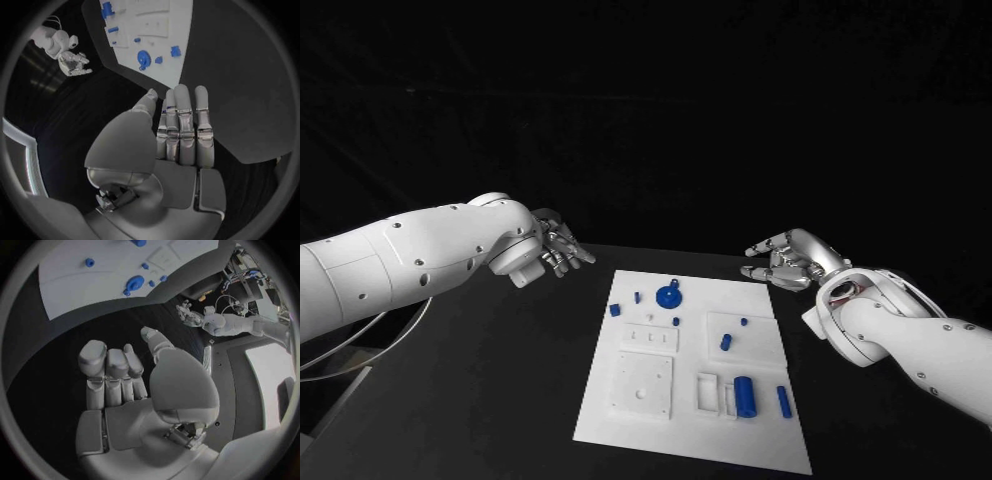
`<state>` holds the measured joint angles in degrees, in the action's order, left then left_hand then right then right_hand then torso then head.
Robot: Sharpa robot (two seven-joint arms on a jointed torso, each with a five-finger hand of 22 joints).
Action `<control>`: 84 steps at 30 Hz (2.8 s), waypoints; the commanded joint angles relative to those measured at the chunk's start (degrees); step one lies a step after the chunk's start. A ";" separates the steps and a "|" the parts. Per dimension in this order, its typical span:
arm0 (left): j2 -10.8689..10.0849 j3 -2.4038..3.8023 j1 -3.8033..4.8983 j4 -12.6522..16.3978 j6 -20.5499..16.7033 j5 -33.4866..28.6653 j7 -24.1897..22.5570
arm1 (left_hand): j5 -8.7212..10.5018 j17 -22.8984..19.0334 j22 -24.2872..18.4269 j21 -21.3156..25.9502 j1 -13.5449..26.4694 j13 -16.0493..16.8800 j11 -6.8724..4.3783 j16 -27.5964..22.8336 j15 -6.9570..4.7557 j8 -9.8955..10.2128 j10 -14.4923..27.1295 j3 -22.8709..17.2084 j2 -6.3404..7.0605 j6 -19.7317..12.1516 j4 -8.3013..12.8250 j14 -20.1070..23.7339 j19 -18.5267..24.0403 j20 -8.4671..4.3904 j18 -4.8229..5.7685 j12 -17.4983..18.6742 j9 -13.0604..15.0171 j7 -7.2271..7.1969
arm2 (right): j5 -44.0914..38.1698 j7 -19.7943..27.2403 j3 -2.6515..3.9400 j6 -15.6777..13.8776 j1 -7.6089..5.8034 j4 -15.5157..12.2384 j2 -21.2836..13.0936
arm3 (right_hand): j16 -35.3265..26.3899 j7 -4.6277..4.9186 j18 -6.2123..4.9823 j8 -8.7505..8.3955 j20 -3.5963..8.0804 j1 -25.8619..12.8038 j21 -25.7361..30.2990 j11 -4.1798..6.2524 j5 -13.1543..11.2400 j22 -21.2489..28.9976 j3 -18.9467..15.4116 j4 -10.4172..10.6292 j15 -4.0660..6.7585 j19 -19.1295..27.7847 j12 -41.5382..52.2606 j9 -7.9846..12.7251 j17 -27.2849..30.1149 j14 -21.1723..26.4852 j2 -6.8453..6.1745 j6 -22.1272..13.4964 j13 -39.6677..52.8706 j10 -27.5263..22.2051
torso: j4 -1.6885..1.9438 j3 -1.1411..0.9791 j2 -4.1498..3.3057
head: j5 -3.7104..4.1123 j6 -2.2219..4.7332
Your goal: Assemble the parts on the task board
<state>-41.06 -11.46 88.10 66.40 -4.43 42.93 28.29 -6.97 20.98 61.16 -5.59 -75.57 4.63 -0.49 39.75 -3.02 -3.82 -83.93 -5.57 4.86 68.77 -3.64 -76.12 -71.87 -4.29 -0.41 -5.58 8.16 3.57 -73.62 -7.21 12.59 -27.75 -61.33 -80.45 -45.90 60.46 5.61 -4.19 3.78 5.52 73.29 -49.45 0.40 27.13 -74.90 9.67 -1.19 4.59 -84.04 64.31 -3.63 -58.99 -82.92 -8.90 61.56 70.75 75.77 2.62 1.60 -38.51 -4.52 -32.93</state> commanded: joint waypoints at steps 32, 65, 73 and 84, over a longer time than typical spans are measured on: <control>10.53 -2.36 -5.30 -10.71 10.15 11.36 0.90 | 4.20 4.76 0.37 1.22 8.22 -0.10 1.22 0.13 0.41 -0.03 0.29 7.35 3.97 -2.69 -12.13 -0.55 -1.18 0.31 -0.46 1.48 -3.52 0.85 | -0.01 0.25 0.03 0.66 0.04 -0.76 0.39 | -0.27 0.05 -0.98 -0.24 -0.06 -0.48 0.25 0.08 0.15 -6.15 0.31 -0.13 -0.18 -2.94 -0.18 0.07 -0.03 0.00 0.37 -0.16 0.00 -0.17 | -0.35 0.38 -0.61 | -1.80 -1.72; 14.45 -2.32 -7.58 -15.19 14.24 11.70 -1.66 | 4.18 6.96 3.79 1.06 8.07 0.36 1.35 3.70 0.43 -0.14 0.38 7.16 2.20 -5.06 -10.00 0.45 -0.91 0.41 -0.63 1.21 -4.11 1.37 | -0.21 0.25 0.04 0.73 0.04 -1.46 0.57 | -0.27 0.05 -0.98 -0.24 -0.06 -0.48 0.25 0.08 0.15 -6.15 0.31 -0.13 -0.18 -2.94 -0.18 0.07 -0.03 0.00 0.37 -0.16 0.00 -0.17 | -0.38 0.53 -0.73 | -1.24 -2.49; 15.00 -2.30 -8.14 -15.97 13.66 11.68 -1.96 | 4.15 7.63 6.34 0.78 8.56 1.13 1.04 6.59 0.16 -0.19 -0.27 8.81 -1.13 -4.32 -5.93 0.80 -1.18 0.20 -0.68 0.92 -4.06 1.11 | -0.21 0.22 0.04 0.78 0.04 -1.63 0.55 | -0.28 0.04 -1.00 -0.23 -0.06 -0.52 0.32 0.09 0.23 -6.14 0.54 -0.21 -0.18 -2.94 -0.10 0.07 -0.01 0.01 0.46 -0.08 0.06 -0.13 | -0.34 0.51 -0.77 | -1.01 -2.77; 15.79 -2.29 -8.86 -16.92 13.02 11.51 -2.00 | 4.07 8.22 10.04 0.50 8.99 2.43 0.48 10.51 -0.31 -0.24 -0.95 9.68 -2.93 -3.10 -4.43 1.17 -1.51 -0.22 -0.57 -0.99 -3.93 0.67 | -0.22 0.17 0.05 0.88 0.04 -1.86 0.45 | -0.24 0.01 -0.99 -0.24 -0.05 -0.54 0.25 0.11 0.25 -6.15 0.67 -0.25 -0.17 -2.94 -0.12 0.07 -0.05 0.00 0.47 0.02 0.05 -0.15 | -0.40 0.51 -0.74 | -0.63 -3.20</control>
<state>-25.65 -13.69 79.65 49.44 8.44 54.56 26.97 -3.03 29.24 71.06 -4.97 -66.53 7.01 0.30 49.94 -3.22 -4.44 -83.93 4.13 2.60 65.64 -8.44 -75.08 -73.20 -4.20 -0.42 -6.34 4.33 4.29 -73.53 -7.26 12.60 -27.56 -61.31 -82.18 -45.43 60.46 5.61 -4.19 3.78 5.52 73.08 -49.45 0.40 27.13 -74.93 9.91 -1.43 4.59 -84.04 64.31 -3.63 -58.99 -82.92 -8.68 61.55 70.75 75.77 2.23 2.11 -39.27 -5.26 -36.07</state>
